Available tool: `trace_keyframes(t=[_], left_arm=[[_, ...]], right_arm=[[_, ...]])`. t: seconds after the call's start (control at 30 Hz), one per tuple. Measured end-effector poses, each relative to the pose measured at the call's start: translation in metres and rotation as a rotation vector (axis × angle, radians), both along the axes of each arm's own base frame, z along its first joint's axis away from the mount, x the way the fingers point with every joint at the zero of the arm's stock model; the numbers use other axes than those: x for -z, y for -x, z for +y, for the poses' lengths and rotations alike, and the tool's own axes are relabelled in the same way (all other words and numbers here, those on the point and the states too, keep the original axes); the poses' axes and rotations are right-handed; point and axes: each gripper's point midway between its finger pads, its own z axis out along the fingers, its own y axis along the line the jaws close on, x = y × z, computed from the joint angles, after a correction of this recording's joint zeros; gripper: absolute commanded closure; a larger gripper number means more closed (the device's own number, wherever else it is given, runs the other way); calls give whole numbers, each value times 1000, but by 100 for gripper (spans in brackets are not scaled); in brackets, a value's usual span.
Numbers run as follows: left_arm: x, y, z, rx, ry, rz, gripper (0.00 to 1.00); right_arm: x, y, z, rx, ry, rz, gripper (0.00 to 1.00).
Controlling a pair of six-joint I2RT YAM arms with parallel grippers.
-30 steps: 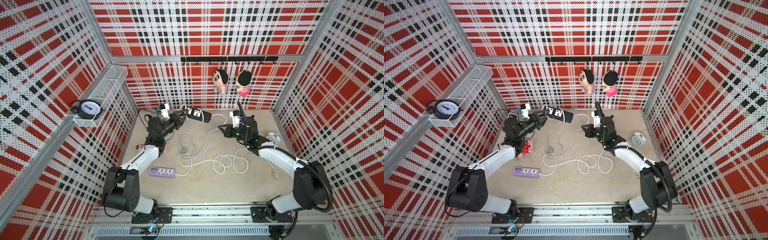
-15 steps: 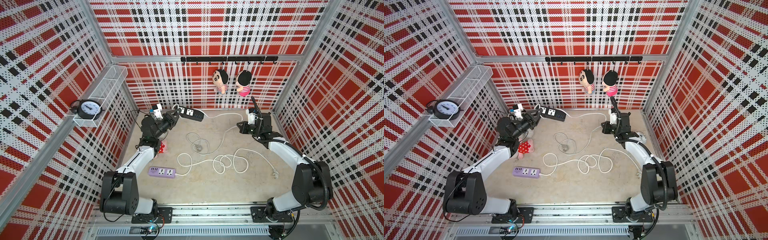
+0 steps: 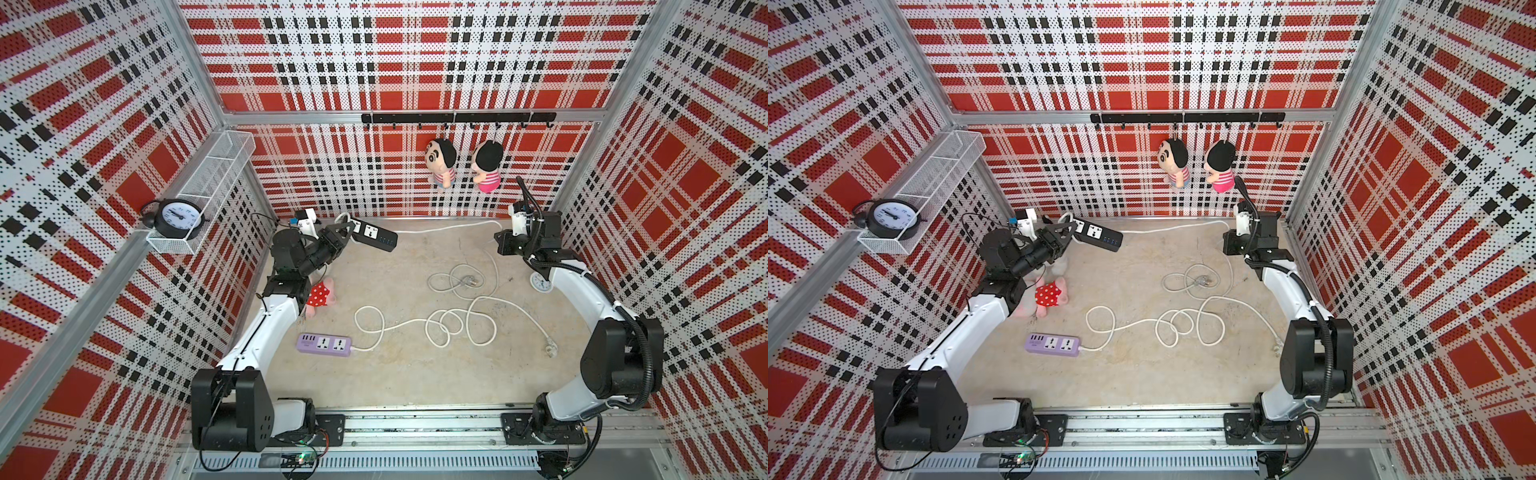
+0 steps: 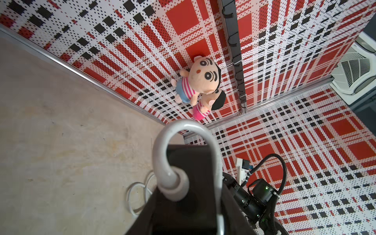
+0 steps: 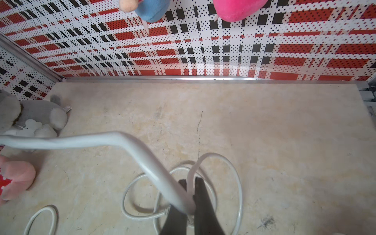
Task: Unwrap the cord wrapped around the power strip
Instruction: Unwrap the power cord from the power strip, then adjust the power strip.
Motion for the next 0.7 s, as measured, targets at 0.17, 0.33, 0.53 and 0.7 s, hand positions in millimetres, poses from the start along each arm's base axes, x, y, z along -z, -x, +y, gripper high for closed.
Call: trace_keyframes(t=[0.17,0.33,0.53,0.7], left_arm=[[10,0,2,6,-57,34,100],[15,-17,-31,85,-154,61,100],[26,-17,-66,185,-191,91,100],[27,-23,-86,247,-206,84,100]], right_arm=[[8,8,13,-83,-49,55,65],[-10,20,29,-198,-81,67,44],[-34,55,77,-388,-103,46,29],[-38,93,161,-650,-68,13,12]])
